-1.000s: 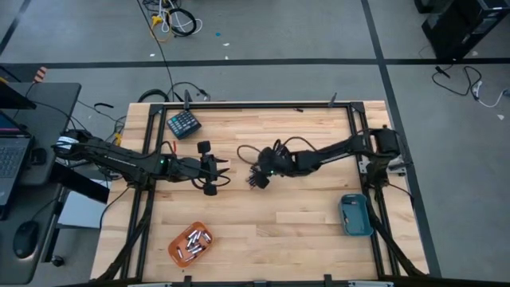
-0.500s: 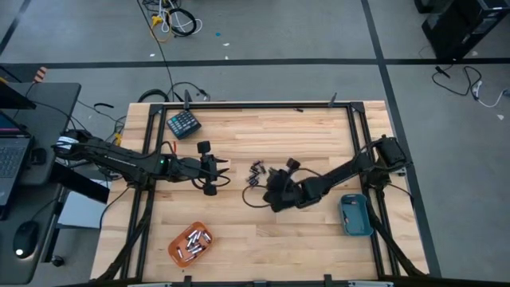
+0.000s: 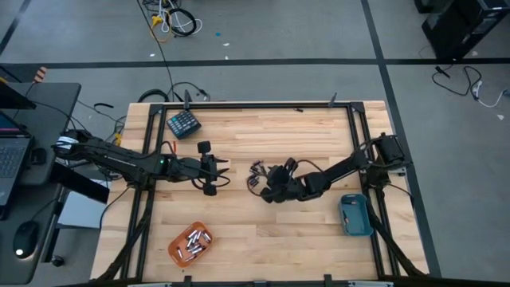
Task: Sort batteries
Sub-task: Put the black battery into the blue bin
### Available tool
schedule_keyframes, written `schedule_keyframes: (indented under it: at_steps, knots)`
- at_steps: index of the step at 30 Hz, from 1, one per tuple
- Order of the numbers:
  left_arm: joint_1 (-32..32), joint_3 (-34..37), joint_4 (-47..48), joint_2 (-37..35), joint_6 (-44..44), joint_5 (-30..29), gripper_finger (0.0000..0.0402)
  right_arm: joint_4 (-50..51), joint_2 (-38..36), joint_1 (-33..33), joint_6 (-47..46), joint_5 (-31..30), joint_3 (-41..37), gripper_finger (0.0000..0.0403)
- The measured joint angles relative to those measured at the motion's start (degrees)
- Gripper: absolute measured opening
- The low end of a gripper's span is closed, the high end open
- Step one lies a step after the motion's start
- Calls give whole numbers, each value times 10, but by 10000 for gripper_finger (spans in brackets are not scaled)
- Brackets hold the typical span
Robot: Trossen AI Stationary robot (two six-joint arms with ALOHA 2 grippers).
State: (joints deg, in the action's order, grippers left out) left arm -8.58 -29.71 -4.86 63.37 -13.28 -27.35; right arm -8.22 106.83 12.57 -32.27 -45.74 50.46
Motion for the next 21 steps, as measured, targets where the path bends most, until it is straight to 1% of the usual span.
schedule_keyframes:
  at_steps: [5, 7, 14, 18, 21]
  knots:
    - [0, 0, 0, 0, 0, 0, 119, -17, 0, -11, -12, 34, -6, 149]
    - [0, 0, 0, 0, 0, 0, 119, -29, 0, -12, -12, 37, -12, 157]
    - [0, 0, 0, 0, 0, 0, 119, -45, 0, -12, -40, 42, -41, 162]
    - [0, 0, 0, 0, 0, 0, 119, -104, 1, -14, -7, 42, -56, 162]
    - [0, 0, 0, 0, 1, 0, 119, -163, 29, -15, 47, 43, -64, 162]
